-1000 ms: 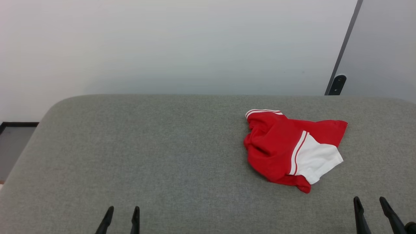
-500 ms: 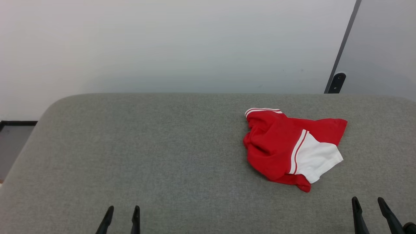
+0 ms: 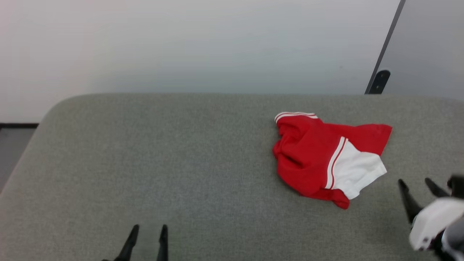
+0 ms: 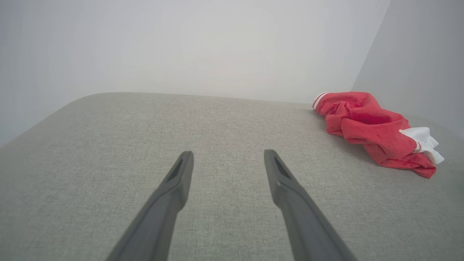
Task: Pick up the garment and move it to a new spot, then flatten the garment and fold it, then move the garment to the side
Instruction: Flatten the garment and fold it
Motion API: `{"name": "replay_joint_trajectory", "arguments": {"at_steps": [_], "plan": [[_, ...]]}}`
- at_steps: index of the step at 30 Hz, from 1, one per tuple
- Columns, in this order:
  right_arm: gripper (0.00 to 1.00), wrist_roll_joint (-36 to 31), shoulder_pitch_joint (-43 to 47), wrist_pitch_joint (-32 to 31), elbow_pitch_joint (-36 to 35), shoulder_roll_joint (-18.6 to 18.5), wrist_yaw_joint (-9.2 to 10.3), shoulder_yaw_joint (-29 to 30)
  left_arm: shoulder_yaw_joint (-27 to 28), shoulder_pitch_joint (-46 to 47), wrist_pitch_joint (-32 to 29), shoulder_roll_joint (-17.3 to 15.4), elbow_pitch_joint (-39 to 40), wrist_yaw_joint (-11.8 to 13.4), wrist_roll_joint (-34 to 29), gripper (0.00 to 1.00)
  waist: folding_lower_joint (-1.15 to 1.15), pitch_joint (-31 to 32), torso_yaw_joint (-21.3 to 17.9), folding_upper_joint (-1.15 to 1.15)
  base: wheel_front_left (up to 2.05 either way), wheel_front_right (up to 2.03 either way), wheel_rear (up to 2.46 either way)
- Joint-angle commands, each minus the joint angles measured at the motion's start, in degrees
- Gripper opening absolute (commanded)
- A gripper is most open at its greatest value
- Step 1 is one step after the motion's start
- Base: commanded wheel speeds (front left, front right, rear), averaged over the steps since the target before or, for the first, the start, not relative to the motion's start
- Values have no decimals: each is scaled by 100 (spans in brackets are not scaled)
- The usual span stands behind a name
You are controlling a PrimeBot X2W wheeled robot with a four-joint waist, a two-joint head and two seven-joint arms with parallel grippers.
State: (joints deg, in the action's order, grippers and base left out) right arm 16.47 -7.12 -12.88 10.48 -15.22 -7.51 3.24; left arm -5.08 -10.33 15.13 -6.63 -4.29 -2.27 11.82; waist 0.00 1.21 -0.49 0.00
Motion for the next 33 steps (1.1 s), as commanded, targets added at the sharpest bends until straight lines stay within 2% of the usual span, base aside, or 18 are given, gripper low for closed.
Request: {"name": "replay_joint_trajectory", "arguments": {"at_steps": [1, 6, 7, 10, 12, 21, 29, 30, 31, 32, 33], "plan": [[100, 17, -171, -272, 143, -129, 4, -61, -14, 107, 2, 21, -22, -39, -59, 100, 0, -128, 38, 0, 0, 0, 0], [100, 410, -1082, -1765, 778, -575, 4, -378, -71, 361, 2, 113, -118, -130, -139, 100, 0, -533, 159, 0, 0, 0, 0], [100, 436, -1248, -1959, 847, -702, 5, -472, -100, 426, 2, 133, -144, -144, -154, 100, 0, -616, 193, 0, 0, 0, 0], [100, 716, -1695, -2450, 1100, -716, 3, -631, -118, 598, 2, 173, -189, -183, -198, 100, 0, -844, 254, 0, 0, 0, 0], [100, 672, -1969, -2688, 1253, -901, 5, -773, -137, 690, 2, 201, -221, -213, -215, 100, 0, -976, 298, 0, 0, 0, 0], [100, 516, -2785, -2867, 1974, -1132, 5, -1133, -180, 1062, 2, 287, -315, -301, -300, 100, 0, -1434, 458, 0, 0, 0, 0], [100, 605, -3001, -2832, 2433, -1064, 5, -1375, -189, 1222, 2, 327, -381, -342, -333, 100, 0, -1601, 501, 0, 0, 0, 0], [80, 631, -3013, -2809, 2470, -1059, 4, -1404, -185, 1239, 2, 330, -389, -352, -335, 100, 0, -1616, 503, 0, 0, 0, 0], [26, 635, -3029, -2793, 2514, -1063, 4, -1426, -181, 1252, 2, 332, -398, -360, -337, 100, 0, -1627, 500, 0, 0, 0, 0], [4, 629, -3046, -2723, 2529, -1074, 4, -1451, -175, 1258, 2, 336, -409, -367, -337, 100, 0, -1635, 496, 0, 0, 0, 0], [14, 642, -3068, -2640, 2558, -1084, 5, -1428, -168, 1259, 2, 339, -422, -375, -343, 100, 0, -1638, 488, 0, 0, 0, 0]]}}
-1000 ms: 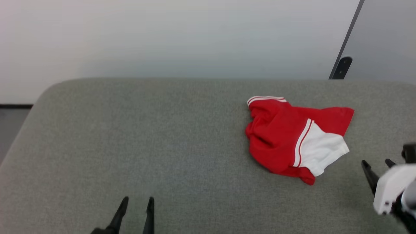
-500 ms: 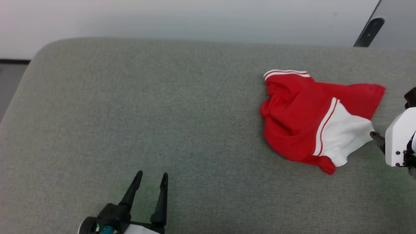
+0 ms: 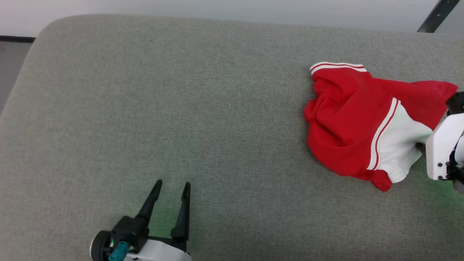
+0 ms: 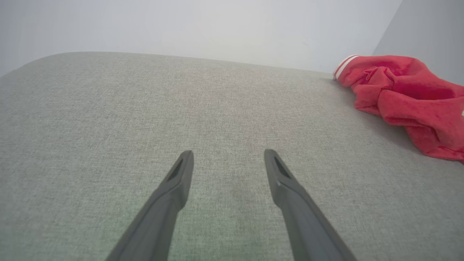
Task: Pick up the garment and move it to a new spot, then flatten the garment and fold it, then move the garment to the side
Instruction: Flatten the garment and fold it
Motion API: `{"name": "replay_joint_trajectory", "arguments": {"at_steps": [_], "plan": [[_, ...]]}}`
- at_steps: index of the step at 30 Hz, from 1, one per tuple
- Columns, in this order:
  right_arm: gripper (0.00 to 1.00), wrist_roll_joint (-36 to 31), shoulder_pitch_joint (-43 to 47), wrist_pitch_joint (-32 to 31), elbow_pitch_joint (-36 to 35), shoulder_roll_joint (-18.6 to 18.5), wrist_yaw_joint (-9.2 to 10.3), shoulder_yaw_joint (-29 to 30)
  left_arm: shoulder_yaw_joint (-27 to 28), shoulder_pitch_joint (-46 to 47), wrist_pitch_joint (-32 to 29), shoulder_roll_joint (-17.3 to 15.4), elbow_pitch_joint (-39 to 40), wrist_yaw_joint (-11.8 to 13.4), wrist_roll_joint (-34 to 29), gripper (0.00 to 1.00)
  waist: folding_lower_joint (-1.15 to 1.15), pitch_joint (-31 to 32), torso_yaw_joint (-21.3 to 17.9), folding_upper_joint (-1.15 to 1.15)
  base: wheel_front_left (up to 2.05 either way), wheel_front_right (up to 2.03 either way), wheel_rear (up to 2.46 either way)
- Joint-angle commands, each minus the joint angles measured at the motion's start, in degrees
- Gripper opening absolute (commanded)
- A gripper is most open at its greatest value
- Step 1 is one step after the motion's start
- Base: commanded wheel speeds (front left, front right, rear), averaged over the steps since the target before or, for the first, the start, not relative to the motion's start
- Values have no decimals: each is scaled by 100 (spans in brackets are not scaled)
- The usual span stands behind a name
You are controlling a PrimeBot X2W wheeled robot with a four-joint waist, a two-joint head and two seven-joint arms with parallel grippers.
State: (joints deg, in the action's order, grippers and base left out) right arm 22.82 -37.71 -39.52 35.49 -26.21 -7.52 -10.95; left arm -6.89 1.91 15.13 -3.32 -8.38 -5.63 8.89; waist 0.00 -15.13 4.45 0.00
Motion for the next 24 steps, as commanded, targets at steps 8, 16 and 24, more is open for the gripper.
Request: {"name": "replay_joint_trajectory", "arguments": {"at_steps": [8, 16, 24], "plan": [[0, 129, -43, 433, 71, -101, 6, 83, 68, 16, 2, 19, -79, -74, -106, 100, 0, 117, -218, 0, 0, 0, 0], [0, 60, -106, 814, -49, -505, 6, 979, 67, 116, 2, -17, -83, -130, -133, 100, 0, 72, -429, 0, 0, 0, 0], [0, -820, 226, 1105, 485, -990, 6, 2470, 15, 251, 2, -36, -87, -157, -138, 100, 0, -114, -344, 0, 0, 0, 0]]}}
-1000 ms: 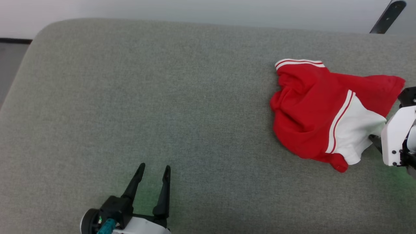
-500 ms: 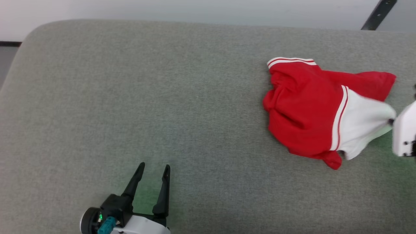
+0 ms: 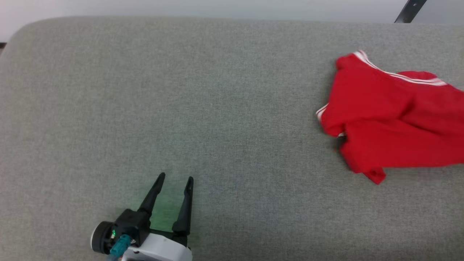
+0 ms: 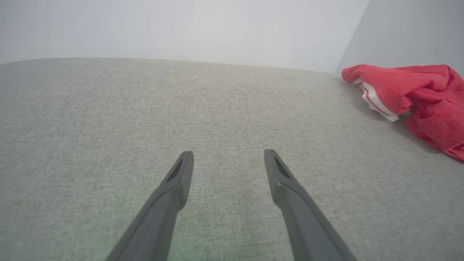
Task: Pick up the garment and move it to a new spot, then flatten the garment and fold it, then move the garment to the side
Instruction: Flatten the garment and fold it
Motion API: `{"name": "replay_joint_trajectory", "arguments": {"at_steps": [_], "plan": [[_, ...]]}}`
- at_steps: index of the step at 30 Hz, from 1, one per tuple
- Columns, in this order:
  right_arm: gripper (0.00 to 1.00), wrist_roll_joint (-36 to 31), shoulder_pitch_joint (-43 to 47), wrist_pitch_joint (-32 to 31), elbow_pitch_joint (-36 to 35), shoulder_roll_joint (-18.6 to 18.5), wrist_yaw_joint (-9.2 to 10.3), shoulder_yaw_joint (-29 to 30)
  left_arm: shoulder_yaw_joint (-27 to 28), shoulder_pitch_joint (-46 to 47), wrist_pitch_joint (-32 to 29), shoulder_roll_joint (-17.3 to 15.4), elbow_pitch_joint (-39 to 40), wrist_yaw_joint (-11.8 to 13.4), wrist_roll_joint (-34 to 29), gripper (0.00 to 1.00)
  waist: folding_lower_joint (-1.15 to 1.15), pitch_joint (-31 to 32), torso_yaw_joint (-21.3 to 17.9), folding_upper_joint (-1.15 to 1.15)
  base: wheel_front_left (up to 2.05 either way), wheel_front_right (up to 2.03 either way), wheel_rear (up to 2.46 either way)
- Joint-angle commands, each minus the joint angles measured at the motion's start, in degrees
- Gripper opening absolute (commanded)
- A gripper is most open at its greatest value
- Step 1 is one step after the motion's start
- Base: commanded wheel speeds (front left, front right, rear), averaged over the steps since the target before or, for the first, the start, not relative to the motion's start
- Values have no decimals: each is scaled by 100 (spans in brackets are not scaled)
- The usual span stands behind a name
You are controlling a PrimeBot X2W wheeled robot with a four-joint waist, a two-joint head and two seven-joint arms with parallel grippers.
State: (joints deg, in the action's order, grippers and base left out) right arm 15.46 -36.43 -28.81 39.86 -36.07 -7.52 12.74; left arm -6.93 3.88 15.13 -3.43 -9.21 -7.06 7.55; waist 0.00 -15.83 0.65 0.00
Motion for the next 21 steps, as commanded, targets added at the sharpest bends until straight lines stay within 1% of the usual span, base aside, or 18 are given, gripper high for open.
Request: {"name": "replay_joint_trajectory", "arguments": {"at_steps": [1, 3, 5, 9, 10, 11, 12, 15, 18, 21], "plan": [[0, -181, 135, 77, 137, 15, 6, 270, 26, 60, 2, -32, -11, -18, 4, 100, 0, -60, 43, 0, 0, 0, 0], [0, -461, 220, 162, 257, 87, 6, 502, 37, 72, 2, -44, -24, -26, 17, 100, 0, -105, 53, 0, 0, 0, 0], [0, -595, 252, 250, 358, 267, 6, 680, 33, 84, 2, -44, -44, -29, 19, 100, 0, -130, 56, 0, 0, 0, 0], [0, -965, 163, 525, 502, 514, 6, 995, -19, 168, 2, -43, -104, -38, -12, 100, 0, -158, 65, 0, 0, 0, 0], [28, -1084, 129, 613, 522, 568, 6, 1051, -34, 195, 2, -47, -125, -41, -26, 100, 0, -148, 69, 0, 0, 0, 0], [75, -1170, 97, 692, 556, 635, 6, 1133, -49, 222, 2, -58, -144, -42, -33, 100, 0, -133, 72, 0, 0, 0, 0], [100, -1270, 81, 735, 605, 705, 6, 1209, -61, 243, 2, -79, -170, -44, -37, 100, 0, -106, 71, 0, 0, 0, 0], [100, -1501, -6, 972, 629, 864, 6, 1334, -81, 333, 2, -140, -217, -37, 21, 100, 0, 7, 31, 0, 0, 0, 0], [100, -1638, -24, 1215, 542, 1030, 6, 1330, -98, 461, 2, -276, -211, -39, 96, 100, 0, 176, -70, 0, 0, 0, 0], [100, -1639, 39, 1492, 347, 1243, 6, 1106, -221, 711, 0, -480, -204, -43, 207, 100, 0, 348, -225, 0, 0, 0, 0]]}}
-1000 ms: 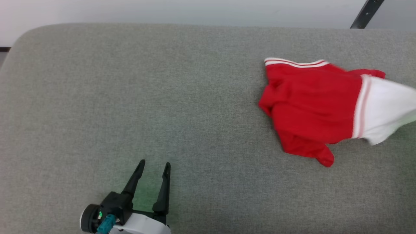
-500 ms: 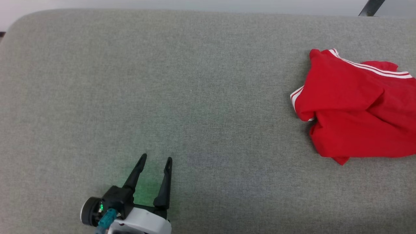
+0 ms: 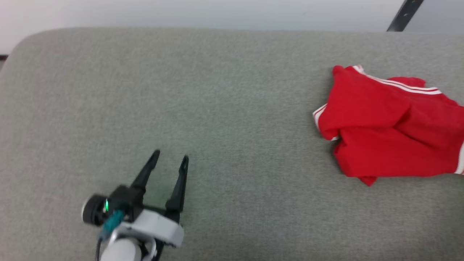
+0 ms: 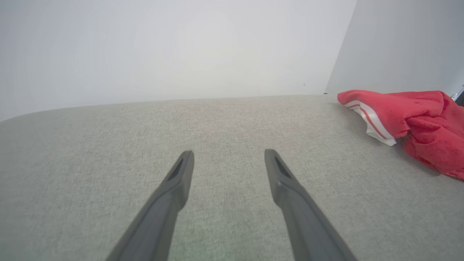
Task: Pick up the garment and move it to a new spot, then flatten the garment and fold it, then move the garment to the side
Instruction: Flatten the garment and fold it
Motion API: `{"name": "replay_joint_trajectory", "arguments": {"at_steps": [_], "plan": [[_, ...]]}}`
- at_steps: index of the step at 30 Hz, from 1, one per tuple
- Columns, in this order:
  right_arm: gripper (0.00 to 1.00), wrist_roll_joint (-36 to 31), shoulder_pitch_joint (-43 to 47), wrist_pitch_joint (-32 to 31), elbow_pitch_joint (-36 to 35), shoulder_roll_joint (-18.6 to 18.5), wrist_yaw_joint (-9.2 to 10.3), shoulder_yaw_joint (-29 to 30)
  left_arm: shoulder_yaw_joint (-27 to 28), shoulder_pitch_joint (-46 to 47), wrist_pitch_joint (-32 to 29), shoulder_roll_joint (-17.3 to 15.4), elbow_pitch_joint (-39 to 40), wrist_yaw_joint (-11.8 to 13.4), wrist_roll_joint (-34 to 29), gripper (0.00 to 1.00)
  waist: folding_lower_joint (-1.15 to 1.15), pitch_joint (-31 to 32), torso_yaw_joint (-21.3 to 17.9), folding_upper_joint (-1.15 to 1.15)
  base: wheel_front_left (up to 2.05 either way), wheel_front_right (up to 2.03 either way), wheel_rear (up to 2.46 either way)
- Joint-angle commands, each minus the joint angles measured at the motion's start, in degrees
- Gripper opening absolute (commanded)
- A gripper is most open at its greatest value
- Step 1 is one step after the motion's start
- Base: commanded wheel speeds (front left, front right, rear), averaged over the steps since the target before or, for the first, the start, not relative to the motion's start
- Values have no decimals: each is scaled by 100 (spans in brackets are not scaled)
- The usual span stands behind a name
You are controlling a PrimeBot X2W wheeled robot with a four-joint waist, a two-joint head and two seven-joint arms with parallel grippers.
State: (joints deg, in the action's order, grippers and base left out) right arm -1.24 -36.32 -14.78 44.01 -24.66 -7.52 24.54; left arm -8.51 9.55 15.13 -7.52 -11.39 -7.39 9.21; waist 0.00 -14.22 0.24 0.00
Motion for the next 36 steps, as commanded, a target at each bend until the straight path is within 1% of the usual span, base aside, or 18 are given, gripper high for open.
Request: {"name": "replay_joint_trajectory", "arguments": {"at_steps": [1, 3, 5, 7, 9, 11, 12, 15, 17, 20, 24, 27, 28, 29, 31, 33, 36], "plan": [[100, 98, 83, 201, -158, 185, 6, -182, -144, 270, -35, -161, 10, -10, 90, 100, 0, 240, -244, 0, 0, 0, 0], [100, 233, 260, 467, -395, 374, 6, -589, -365, 553, -162, -344, 5, -11, 260, 100, 0, 341, -378, 0, 0, 0, 0], [100, 620, 429, 761, -673, 725, 6, -1012, -616, 895, -376, -496, -13, -12, 562, 100, 0, 428, -535, 0, 0, 0, 0], [100, 947, 709, 957, -968, 914, 7, -1536, -906, 1296, -626, -711, -27, -13, 814, 100, 0, 495, -711, 0, 0, 0, 0], [100, 1232, 939, 1131, -1306, 1069, 7, -2048, -1222, 1721, -954, -804, 2, -13, 1275, 100, 0, 501, -907, 0, 0, 0, 0], [100, 1520, 1192, 1280, -1624, 1309, 6, -2474, -1455, 2194, -1289, -940, -43, -13, 1777, 100, 0, 509, -1097, 0, 0, 0, 0], [100, 1616, 1321, 1324, -1764, 1378, 5, -2657, -1617, 2412, -1479, -1008, -93, -13, 2019, 100, 0, 508, -1189, 0, 0, 0, 0], [100, 1877, 1645, 1482, -2175, 1504, 6, -3020, -2006, 3080, -2085, -1042, -342, -14, 2778, 100, 0, 506, -1409, 0, 0, 0, 0], [100, 1943, 1860, 1588, -2420, 1561, 6, -3176, -2219, 3507, -2482, -1092, -662, -14, 3208, 100, 0, 507, -1553, 0, 0, 0, 0], [100, 1994, 2172, 1680, -2743, 1658, 6, -3250, -2530, 3954, -3165, -1019, -1284, -7, 3837, 100, 0, 476, -1769, 0, 0, 0, 0], [100, 1973, 2520, 1719, -3174, 1771, 6, -3062, -2924, 4394, -4119, -875, -2110, -7, 4511, 100, 0, 378, -2010, 0, 0, 0, 0], [100, 1899, 2719, 1670, -3506, 1876, 5, -2958, -3066, 4675, -4603, -768, -2687, -7, 4844, 100, 0, 240, -2189, 0, 0, 0, 0], [100, 1899, 2719, 1670, -3506, 1876, 5, -2958, -3066, 4675, -4603, -768, -2687, -7, 4844, 100, 0, 240, -2189, 0, 0, 0, 0], [100, 1898, 2766, 1654, -3606, 1912, 5, -2937, -3093, 4775, -4670, -752, -2863, -7, 4881, 100, 0, 190, -2252, 0, 0, 0, 0], [100, 1938, 2824, 1638, -3789, 1990, 6, -2932, -3119, 4950, -4758, -705, -3209, -7, 4995, 100, 0, 64, -2408, 0, 0, 0, 0], [100, 1987, 2838, 1623, -3907, 2061, 6, -2959, -3171, 5129, -4803, -709, -3507, -8, 4979, 100, 0, -72, -2567, 0, 0, 0, 0], [100, 2041, 2802, 1649, -3955, 2127, 6, -3012, -3172, 5317, -4778, -676, -3908, -7, 5084, 100, 0, -232, -2773, 0, 0, 0, 0]]}}
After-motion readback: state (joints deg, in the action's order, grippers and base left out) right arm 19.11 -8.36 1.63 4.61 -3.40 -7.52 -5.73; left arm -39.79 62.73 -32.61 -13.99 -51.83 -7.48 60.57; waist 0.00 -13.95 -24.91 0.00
